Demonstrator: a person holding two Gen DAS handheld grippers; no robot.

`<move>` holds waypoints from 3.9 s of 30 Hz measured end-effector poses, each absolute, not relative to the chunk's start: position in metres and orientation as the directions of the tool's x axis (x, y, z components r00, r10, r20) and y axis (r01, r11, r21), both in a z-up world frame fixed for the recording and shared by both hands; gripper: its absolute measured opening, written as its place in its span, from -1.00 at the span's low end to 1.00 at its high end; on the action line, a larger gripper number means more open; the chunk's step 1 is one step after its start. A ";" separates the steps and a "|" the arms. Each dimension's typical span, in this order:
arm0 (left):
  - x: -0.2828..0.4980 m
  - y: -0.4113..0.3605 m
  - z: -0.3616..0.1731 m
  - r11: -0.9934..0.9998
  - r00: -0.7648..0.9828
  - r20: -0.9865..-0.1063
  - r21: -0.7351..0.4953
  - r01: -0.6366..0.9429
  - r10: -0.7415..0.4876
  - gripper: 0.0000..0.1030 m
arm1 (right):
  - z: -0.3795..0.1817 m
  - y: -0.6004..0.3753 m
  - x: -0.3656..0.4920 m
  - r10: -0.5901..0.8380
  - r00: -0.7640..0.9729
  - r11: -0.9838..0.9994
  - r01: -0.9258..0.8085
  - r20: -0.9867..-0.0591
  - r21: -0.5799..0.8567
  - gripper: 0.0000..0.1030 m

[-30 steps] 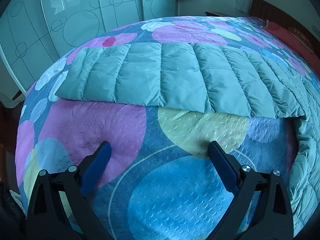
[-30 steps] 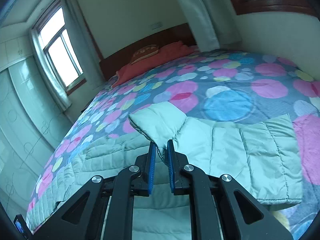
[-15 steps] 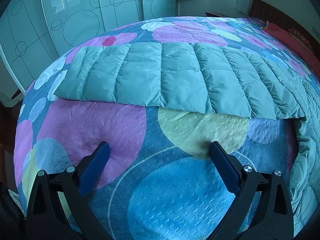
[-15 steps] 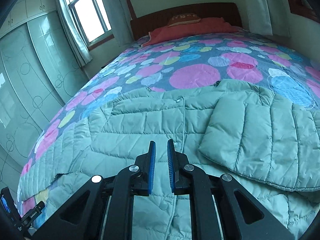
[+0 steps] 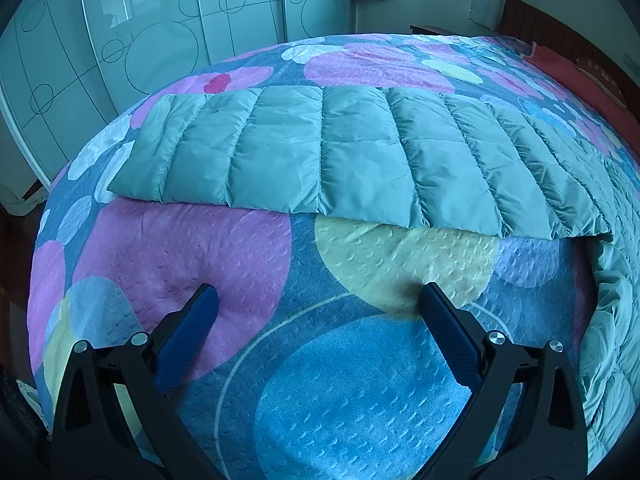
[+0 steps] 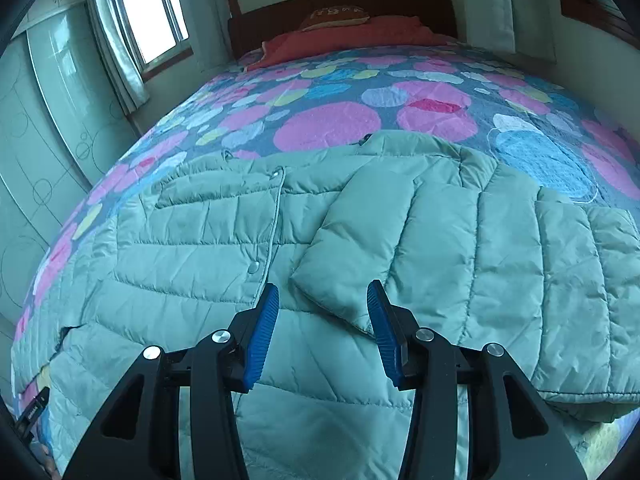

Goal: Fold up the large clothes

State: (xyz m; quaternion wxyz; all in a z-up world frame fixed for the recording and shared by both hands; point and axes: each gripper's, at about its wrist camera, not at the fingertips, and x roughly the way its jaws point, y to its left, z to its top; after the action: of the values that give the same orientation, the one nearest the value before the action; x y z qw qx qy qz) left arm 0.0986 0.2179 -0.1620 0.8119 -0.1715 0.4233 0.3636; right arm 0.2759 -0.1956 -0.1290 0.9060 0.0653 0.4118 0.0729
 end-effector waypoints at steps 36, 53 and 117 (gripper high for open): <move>0.099 0.218 -0.162 0.676 0.377 -0.810 0.032 -0.736 0.449 0.96 | -0.140 -0.066 0.274 0.563 0.388 0.808 -0.445 -0.730 0.386 -0.88; 0.099 0.218 -0.162 0.676 0.378 -0.810 0.031 -0.736 0.449 0.96 | -0.088 -0.192 0.216 0.513 0.557 0.858 -0.300 -0.653 0.418 -0.24; 0.090 0.224 -0.161 0.682 0.406 -0.808 -0.007 -0.731 0.427 0.96 | -0.162 -0.259 0.242 0.036 0.634 0.996 0.041 -0.773 0.080 0.23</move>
State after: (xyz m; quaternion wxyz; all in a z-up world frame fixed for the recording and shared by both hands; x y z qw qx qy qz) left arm 0.0904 0.2236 -0.1611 0.8183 -0.1832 0.4142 0.3539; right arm 0.2417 -0.2593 -0.1617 0.9027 0.0447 0.4280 -0.0012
